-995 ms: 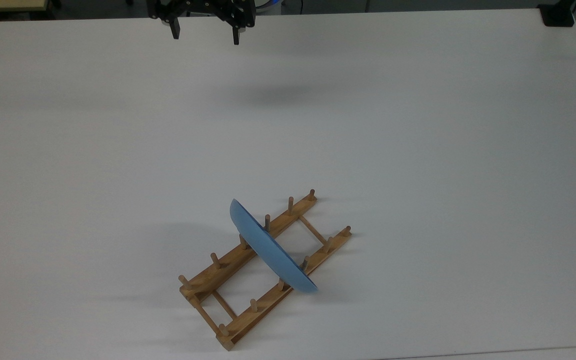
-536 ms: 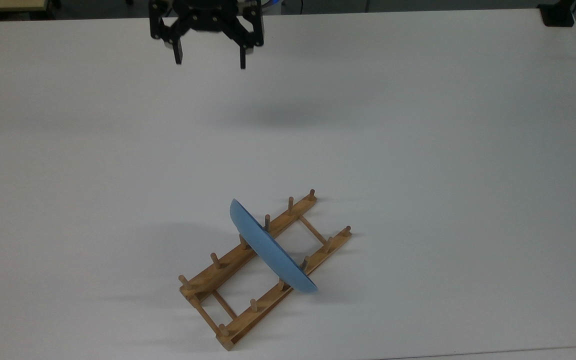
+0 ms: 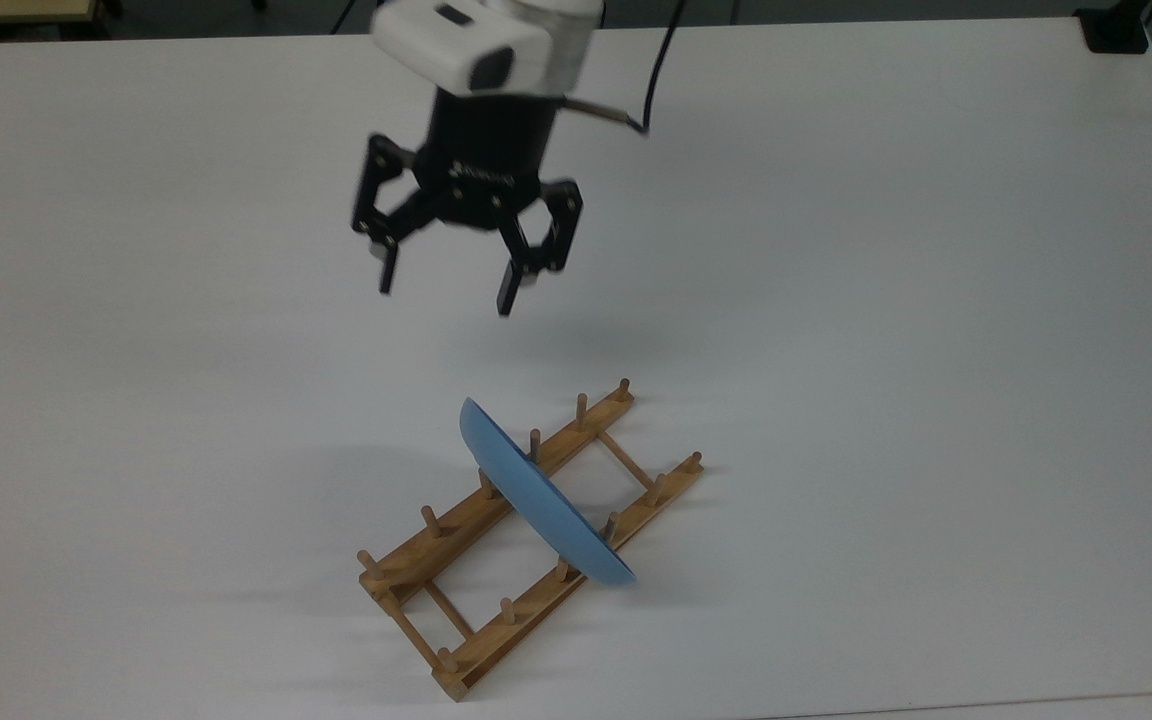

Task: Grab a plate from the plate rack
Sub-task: 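Lower the open gripper toward the rim of the blue plate, then close the gripper on the blue plate's rim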

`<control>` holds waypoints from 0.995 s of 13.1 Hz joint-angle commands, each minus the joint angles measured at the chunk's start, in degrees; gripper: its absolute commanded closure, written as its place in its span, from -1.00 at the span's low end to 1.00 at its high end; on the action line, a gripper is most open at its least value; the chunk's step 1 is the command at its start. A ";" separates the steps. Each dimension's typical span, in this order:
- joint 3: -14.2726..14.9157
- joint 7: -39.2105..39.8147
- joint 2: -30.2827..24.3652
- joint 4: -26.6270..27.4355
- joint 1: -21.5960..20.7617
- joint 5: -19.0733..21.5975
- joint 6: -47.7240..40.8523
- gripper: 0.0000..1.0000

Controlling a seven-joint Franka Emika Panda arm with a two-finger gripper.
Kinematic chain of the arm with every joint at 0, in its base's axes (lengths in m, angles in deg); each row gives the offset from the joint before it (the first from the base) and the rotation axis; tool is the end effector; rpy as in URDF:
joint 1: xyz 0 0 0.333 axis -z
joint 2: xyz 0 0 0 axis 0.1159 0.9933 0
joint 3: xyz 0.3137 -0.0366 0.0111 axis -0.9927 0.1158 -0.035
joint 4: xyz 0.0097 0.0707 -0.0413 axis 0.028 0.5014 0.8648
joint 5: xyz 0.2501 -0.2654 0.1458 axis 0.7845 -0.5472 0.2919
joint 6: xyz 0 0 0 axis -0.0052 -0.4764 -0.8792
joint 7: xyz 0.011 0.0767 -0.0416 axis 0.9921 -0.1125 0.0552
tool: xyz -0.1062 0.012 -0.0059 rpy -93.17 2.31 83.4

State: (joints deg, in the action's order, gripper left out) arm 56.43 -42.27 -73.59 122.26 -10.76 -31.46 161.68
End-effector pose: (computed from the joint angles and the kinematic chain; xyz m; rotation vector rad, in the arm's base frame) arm 0.6729 0.0733 0.5422 2.7058 0.1243 0.7226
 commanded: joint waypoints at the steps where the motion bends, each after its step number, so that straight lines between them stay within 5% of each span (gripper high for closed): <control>1: 0.32 -11.56 5.98 -2.65 -2.57 -11.66 3.75 -0.29; 2: 0.32 -14.10 7.65 -3.26 -2.92 -13.87 4.01 -0.11; 10: 0.41 -15.53 12.41 -6.69 -2.93 -18.11 4.10 0.06; 11: 0.32 -15.53 12.67 -6.96 -2.93 -18.11 4.10 0.35; 13: 0.32 -15.71 12.67 -7.05 -2.93 -17.93 4.10 0.52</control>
State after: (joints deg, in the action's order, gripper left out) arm 56.40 -56.69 -61.58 116.32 -13.37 -48.23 165.09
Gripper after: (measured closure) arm 0.586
